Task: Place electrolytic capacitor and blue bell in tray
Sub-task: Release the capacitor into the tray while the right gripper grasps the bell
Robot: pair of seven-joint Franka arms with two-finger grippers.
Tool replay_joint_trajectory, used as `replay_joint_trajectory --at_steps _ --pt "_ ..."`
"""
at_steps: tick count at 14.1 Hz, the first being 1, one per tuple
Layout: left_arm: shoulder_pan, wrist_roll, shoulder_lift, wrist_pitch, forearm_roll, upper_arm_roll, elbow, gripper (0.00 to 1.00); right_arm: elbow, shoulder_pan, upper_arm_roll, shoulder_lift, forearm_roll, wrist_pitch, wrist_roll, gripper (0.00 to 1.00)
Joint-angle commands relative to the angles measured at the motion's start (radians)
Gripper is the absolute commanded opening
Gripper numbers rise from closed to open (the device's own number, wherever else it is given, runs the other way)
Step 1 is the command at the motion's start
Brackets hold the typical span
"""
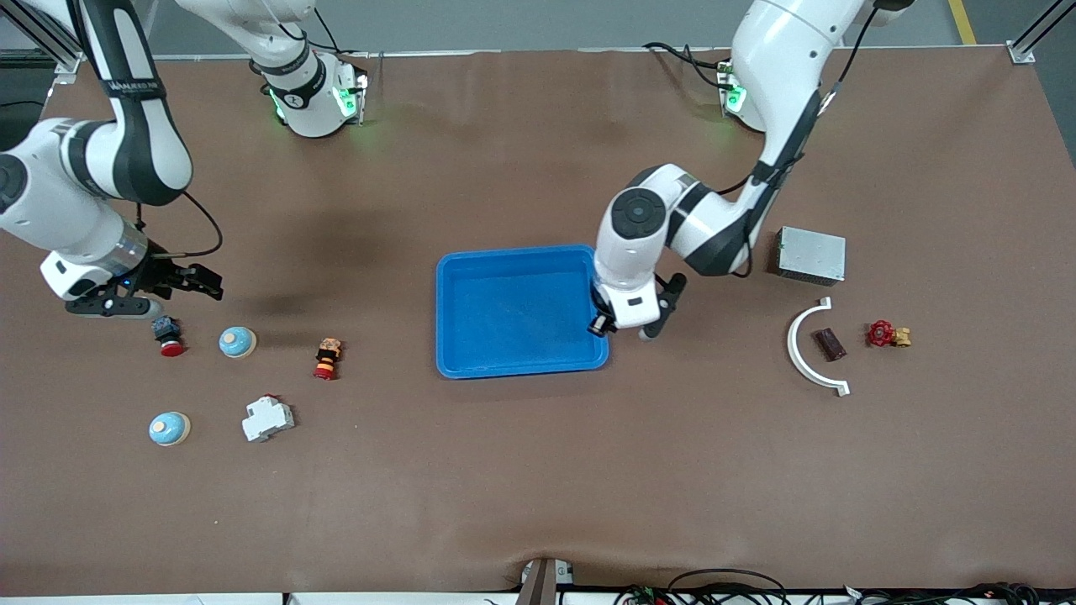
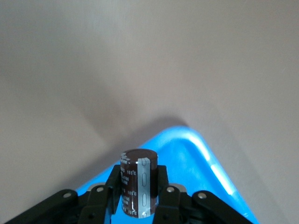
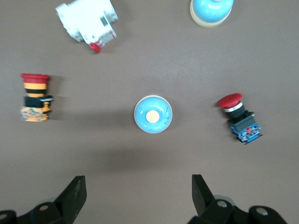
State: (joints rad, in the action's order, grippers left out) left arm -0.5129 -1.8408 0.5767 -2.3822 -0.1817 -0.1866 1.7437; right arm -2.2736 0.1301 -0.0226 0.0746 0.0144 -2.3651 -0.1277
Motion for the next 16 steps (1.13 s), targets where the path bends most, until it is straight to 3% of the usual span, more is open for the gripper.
replay_joint_trajectory --at_steps 1,5,6,7,8,12,16 --pt "-0.062 -0.115 0.06 0.018 -0.012 0.006 -0.05 0.0 -0.041 0.017 0.013 0.065 -0.011 -0.118 -0.006 1.0" --pt "-0.116 -0.221 0.12 0.018 -0.016 0.007 -0.061 0.01 -0.043 0.016 0.012 0.181 -0.011 -0.268 -0.012 1.0" --pt "-0.116 -0.228 0.12 0.02 -0.015 0.007 -0.059 0.31 -0.043 0.016 0.012 0.209 -0.011 -0.308 -0.018 1.0" --pt "-0.119 -0.23 0.117 0.035 -0.016 0.007 -0.061 0.7 -0.043 0.016 0.012 0.233 -0.011 -0.344 -0.026 1.0" --pt "-0.127 -0.23 0.112 0.055 -0.021 0.007 -0.064 1.0 -0.04 0.017 0.012 0.261 -0.011 -0.377 -0.027 1.0" --pt "-0.099 -0.212 0.037 0.135 -0.028 0.024 -0.078 1.0 -0.015 0.017 0.012 0.324 -0.013 -0.45 -0.029 1.0" --pt "0.022 -0.036 -0.055 0.225 -0.03 0.03 -0.079 1.0 0.019 0.017 0.012 0.346 -0.013 -0.45 -0.027 1.0"
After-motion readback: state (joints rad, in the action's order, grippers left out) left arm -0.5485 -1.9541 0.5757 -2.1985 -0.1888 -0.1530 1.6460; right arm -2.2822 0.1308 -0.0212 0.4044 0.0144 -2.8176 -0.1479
